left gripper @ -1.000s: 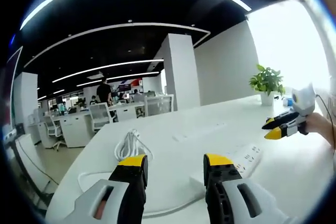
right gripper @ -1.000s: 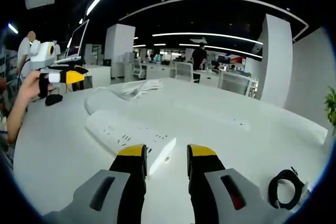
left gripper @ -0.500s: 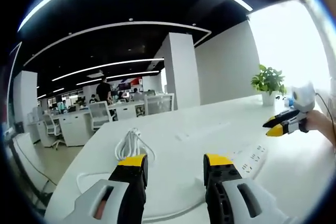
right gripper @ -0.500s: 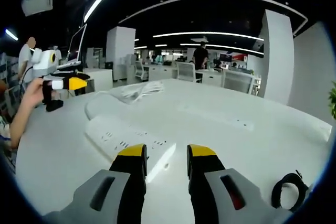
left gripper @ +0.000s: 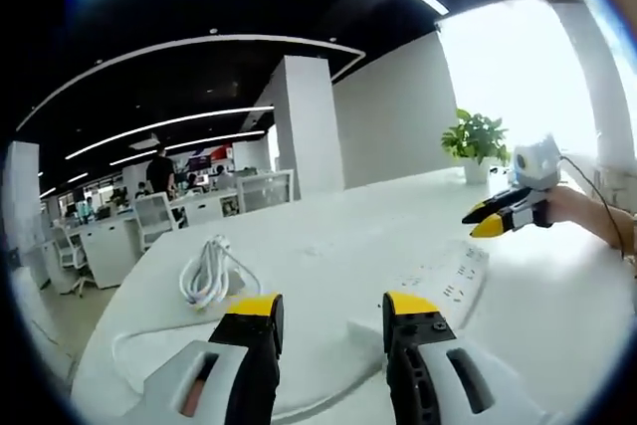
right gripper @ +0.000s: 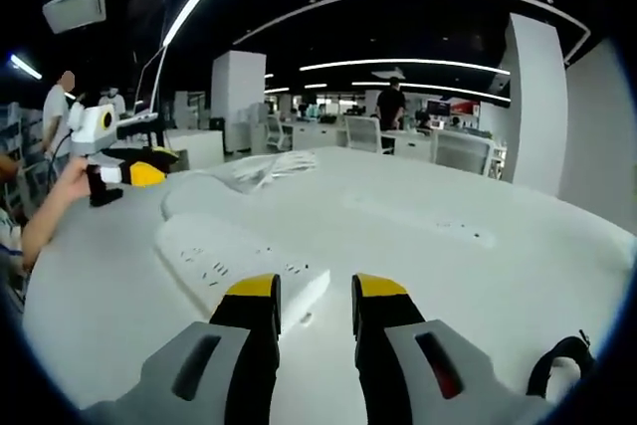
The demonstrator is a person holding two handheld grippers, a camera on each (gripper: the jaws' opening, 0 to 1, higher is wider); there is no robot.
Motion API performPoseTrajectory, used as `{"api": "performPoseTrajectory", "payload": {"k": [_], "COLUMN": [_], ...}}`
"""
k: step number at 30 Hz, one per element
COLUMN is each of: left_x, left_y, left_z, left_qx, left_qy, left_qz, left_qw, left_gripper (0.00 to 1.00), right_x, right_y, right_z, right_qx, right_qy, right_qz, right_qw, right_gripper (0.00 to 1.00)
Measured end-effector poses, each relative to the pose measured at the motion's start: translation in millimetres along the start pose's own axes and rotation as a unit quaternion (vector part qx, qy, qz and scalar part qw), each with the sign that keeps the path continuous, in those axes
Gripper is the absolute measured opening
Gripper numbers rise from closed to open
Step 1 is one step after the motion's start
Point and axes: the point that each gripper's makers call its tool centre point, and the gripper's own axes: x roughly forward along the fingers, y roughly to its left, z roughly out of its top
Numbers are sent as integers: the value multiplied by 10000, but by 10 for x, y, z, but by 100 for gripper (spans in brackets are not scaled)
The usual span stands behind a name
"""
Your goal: Straighten the power strip on the desk, plug the charger into it
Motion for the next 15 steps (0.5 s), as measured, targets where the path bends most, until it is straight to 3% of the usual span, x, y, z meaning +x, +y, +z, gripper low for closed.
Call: {"api": "performPoseTrajectory", "payload": {"k": [8,15], "left_x": [57,103], "left_y": [-285,-450], "left_z": [-81,-288], "left_qx": [243,483], "left_qy": [54,406], "left_qz": [-575,-821], "left_qw": [9980,9946], "left_gripper": [41,42], "right_x": [-30,-24], "right_y": [128,234], "right_z": [-40,-165], "right_qx": [24,-17], "right_qy": [-133,-53], "right_qz": [432,640], "right_qw": [9990,9979], "right_gripper": [28,28]}}
